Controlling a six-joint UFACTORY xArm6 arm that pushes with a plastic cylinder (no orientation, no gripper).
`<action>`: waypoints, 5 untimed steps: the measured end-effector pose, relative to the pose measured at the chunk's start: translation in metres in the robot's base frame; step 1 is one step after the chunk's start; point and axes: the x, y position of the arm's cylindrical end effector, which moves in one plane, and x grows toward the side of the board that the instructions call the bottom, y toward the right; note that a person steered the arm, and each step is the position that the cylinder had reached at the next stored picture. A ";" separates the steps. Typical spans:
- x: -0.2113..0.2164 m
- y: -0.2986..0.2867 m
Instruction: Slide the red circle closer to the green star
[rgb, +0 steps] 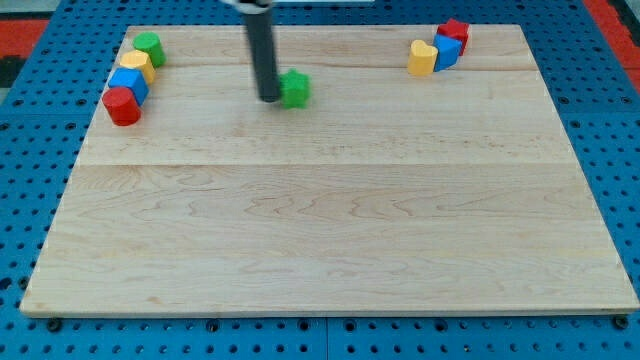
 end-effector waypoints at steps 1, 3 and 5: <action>-0.029 0.062; 0.041 0.038; 0.102 -0.223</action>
